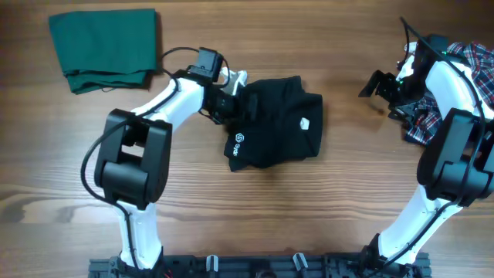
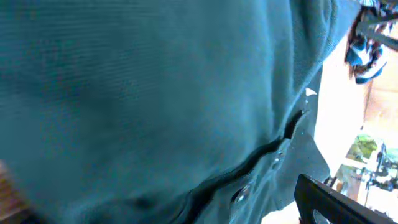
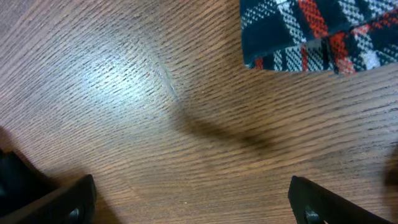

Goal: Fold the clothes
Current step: 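Lift the black bundle with the left gripper and carry it left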

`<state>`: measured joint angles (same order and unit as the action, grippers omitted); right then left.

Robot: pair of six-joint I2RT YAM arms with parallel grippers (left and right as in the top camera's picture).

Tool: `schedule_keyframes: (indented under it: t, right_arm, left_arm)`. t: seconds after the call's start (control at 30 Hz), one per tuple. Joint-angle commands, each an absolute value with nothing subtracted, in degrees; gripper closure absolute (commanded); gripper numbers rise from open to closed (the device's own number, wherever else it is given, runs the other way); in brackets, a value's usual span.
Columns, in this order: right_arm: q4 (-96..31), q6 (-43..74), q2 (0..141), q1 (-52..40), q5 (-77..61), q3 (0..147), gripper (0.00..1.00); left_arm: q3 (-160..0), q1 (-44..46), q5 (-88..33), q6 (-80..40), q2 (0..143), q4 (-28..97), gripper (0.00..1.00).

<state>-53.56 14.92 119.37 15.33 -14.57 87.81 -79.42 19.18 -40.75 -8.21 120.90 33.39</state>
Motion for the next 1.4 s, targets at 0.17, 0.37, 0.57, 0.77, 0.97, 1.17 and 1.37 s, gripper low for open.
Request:
schedule_keyframes:
  t: [0.17, 0.37, 0.57, 0.77, 0.97, 1.17, 1.37]
  right_arm:
    - [-54.6, 15.0, 120.5, 15.4, -15.1, 88.9, 0.00]
    - [-54.9, 15.0, 120.5, 15.4, -14.8, 88.9, 0.00]
    - [-54.9, 15.0, 120.5, 15.4, -12.9, 88.9, 0.00]
    - [-55.0, 15.0, 120.5, 15.4, -12.9, 88.8, 0.00]
    - [-55.2, 15.0, 120.5, 15.4, -12.9, 88.8, 0.00]
    - [-56.1, 15.0, 120.5, 15.4, -12.9, 88.8, 0.00]
    - [-57.3, 15.0, 120.5, 15.4, -12.9, 88.8, 0.00]
  left_arm:
    - [-77.7, 21.0, -38.9, -9.7, 127.3, 32.6, 0.44]
    - [-77.7, 20.3, -37.2, -9.7, 127.3, 32.5, 0.96]
    - [-79.5, 18.3, -31.5, -9.7, 126.9, 33.1, 0.96]
    - [-88.6, 16.6, -15.0, -9.6, 124.0, 36.4, 0.96]
    - [-96.0, 15.2, -3.7, -8.2, 123.3, 33.4, 0.96]
    - [-96.0, 9.4, -1.4, -7.9, 123.3, 27.7, 0.96]
    - [-96.0, 4.0, -1.4, -7.9, 123.3, 21.9, 0.96]
